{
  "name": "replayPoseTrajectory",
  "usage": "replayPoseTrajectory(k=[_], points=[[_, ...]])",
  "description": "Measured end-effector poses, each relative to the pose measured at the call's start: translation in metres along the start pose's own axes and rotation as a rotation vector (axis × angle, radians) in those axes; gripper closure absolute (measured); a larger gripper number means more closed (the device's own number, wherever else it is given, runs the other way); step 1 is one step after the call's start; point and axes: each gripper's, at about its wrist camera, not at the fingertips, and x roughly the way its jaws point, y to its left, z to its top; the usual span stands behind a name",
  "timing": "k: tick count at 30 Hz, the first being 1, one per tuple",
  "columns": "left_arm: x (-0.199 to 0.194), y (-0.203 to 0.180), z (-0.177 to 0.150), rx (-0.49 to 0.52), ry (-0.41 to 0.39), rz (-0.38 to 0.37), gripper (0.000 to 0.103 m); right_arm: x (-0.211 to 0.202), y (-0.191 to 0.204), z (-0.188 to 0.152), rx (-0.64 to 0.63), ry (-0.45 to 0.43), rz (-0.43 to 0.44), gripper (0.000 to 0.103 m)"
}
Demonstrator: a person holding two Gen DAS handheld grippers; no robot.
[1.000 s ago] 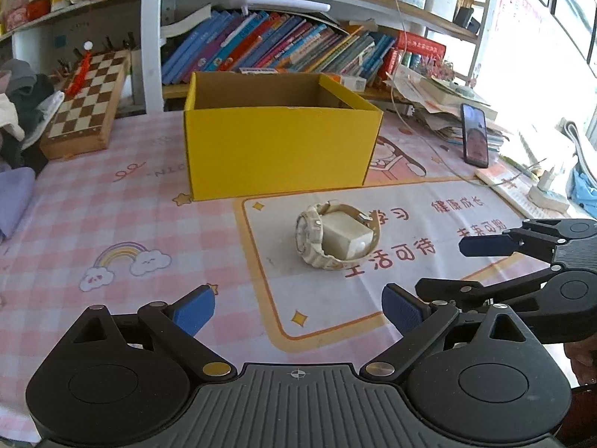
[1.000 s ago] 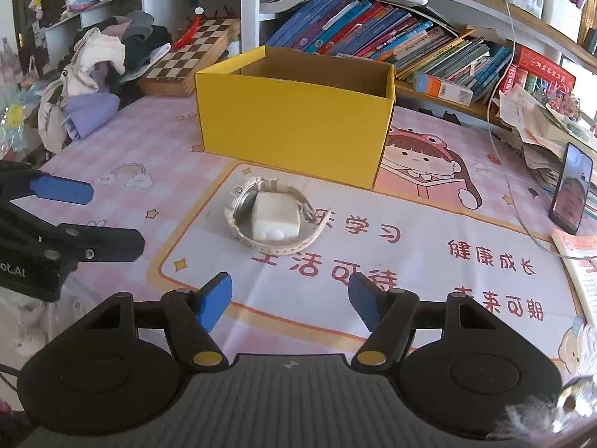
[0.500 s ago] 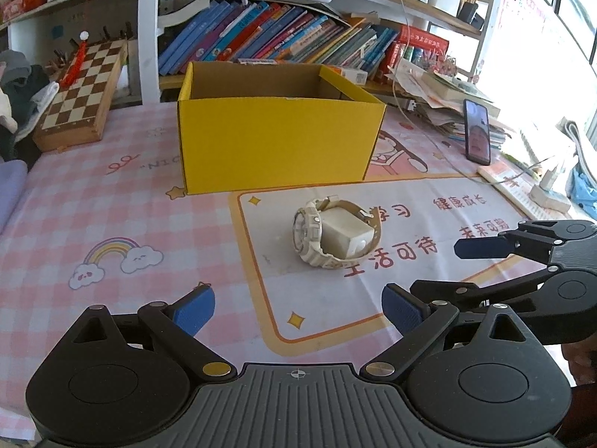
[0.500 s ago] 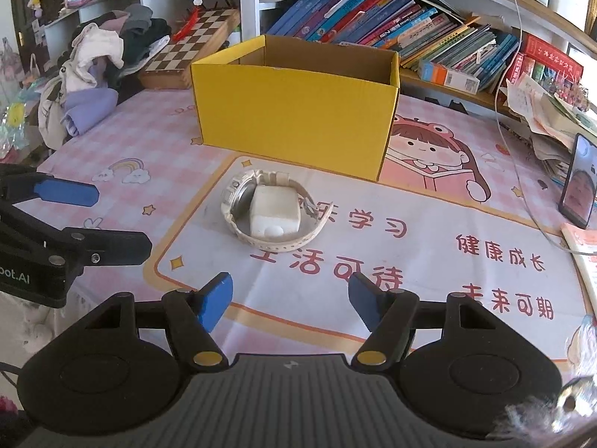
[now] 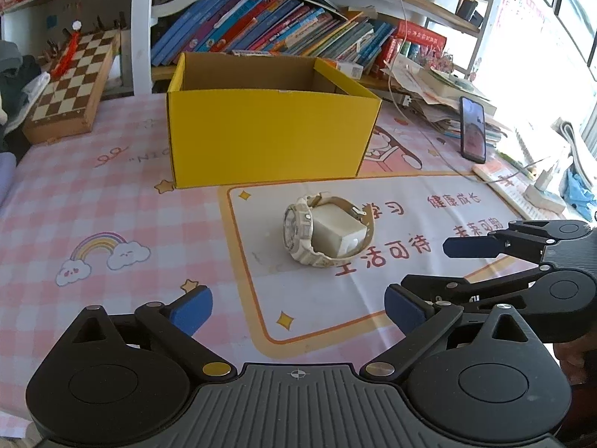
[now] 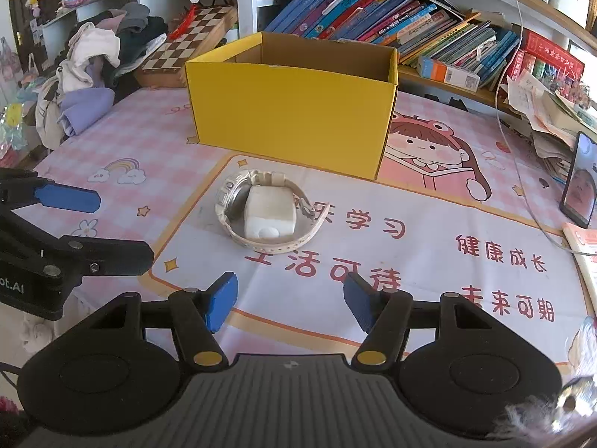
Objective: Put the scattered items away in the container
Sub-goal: 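Move the left tool to the white watch while the right tool approaches the charger block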
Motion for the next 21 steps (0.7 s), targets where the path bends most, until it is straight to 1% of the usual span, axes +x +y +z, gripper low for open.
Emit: replayPoseTrajectory(k=[2, 4, 8, 11, 12, 13, 16, 19, 21], points=[[0.001, 0.002, 0.000, -0.007, 0.005, 0.001, 0.003, 0.001, 0.000, 0.001, 0.002, 0.002, -0.002, 0.047], [0.002, 0.003, 0.001, -0.012, 0.006, 0.002, 0.003, 0.002, 0.000, 0.001, 0.005, 0.005, -0.002, 0.048], [0.001, 0.003, 0.002, -0.001, -0.010, 0.030, 0.004, 0.004, -0.001, 0.003, 0.003, 0.005, -0.002, 0.049], [0.001, 0.002, 0.004, 0.008, -0.020, 0.032, 0.004, 0.005, -0.001, 0.006, -0.003, 0.004, -0.003, 0.049], [0.002, 0.002, 0.005, 0.012, -0.022, 0.029, 0.007, 0.005, -0.001, 0.006, -0.005, 0.004, -0.003, 0.049], [0.003, 0.001, 0.007, 0.016, -0.023, 0.025, 0.012, 0.006, -0.001, 0.007, -0.007, 0.004, -0.003, 0.050], [0.007, 0.000, 0.010, 0.025, -0.018, 0.017, 0.022, 0.007, -0.002, 0.009, -0.012, 0.004, -0.004, 0.051], [0.011, 0.000, 0.012, 0.022, -0.011, 0.006, 0.029, 0.009, -0.004, 0.011, -0.013, 0.004, 0.002, 0.051], [0.014, 0.000, 0.014, 0.018, -0.008, 0.003, 0.030, 0.010, -0.005, 0.013, -0.014, 0.003, 0.008, 0.051]])
